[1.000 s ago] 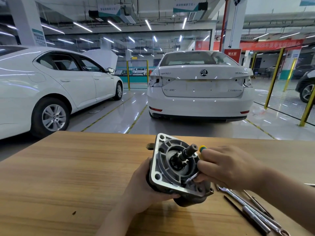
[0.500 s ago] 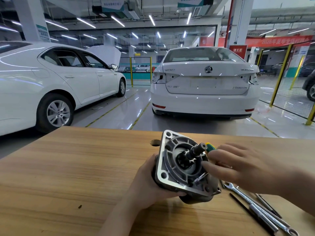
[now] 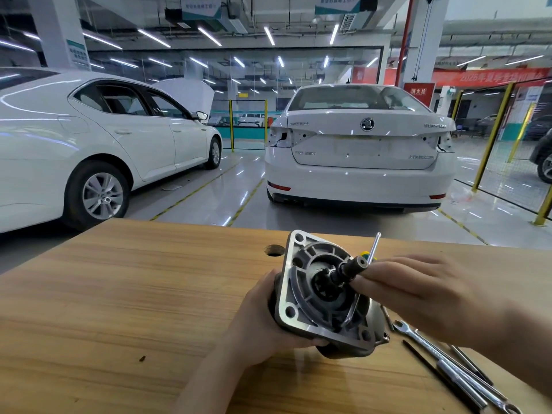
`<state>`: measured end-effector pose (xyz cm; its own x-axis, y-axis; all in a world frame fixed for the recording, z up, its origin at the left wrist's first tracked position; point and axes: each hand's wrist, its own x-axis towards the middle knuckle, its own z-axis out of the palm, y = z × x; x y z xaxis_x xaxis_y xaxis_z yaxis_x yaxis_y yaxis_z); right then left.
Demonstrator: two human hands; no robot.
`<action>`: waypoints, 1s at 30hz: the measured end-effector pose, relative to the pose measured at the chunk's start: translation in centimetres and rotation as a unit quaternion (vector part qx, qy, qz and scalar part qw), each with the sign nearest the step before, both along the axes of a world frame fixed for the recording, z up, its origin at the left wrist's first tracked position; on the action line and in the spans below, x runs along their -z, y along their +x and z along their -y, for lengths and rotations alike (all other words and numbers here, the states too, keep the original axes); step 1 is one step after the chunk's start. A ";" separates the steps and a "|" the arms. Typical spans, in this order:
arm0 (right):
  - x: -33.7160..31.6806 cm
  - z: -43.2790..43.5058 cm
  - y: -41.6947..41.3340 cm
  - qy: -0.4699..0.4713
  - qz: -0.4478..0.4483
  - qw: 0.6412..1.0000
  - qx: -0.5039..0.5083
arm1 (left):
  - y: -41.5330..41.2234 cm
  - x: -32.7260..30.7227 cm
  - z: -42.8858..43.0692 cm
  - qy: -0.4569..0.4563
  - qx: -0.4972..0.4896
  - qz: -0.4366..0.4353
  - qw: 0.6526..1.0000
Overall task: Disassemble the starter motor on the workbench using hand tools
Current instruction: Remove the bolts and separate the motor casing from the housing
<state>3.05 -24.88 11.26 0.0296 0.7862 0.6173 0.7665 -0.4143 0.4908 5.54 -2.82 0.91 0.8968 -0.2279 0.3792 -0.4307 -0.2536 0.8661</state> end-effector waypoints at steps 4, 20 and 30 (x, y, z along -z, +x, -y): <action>1.8 0.0 0.5 0.065 -0.001 0.997 0.030 | 0.3 -0.1 0.1 0.010 0.000 0.005 1.000; 2.5 -0.6 0.6 0.113 0.033 0.993 -0.017 | 0.4 0.2 0.1 0.008 0.001 0.001 1.000; 1.2 -0.3 -0.3 0.024 0.019 0.999 -0.010 | -0.1 0.0 -0.1 -0.027 0.025 0.013 0.999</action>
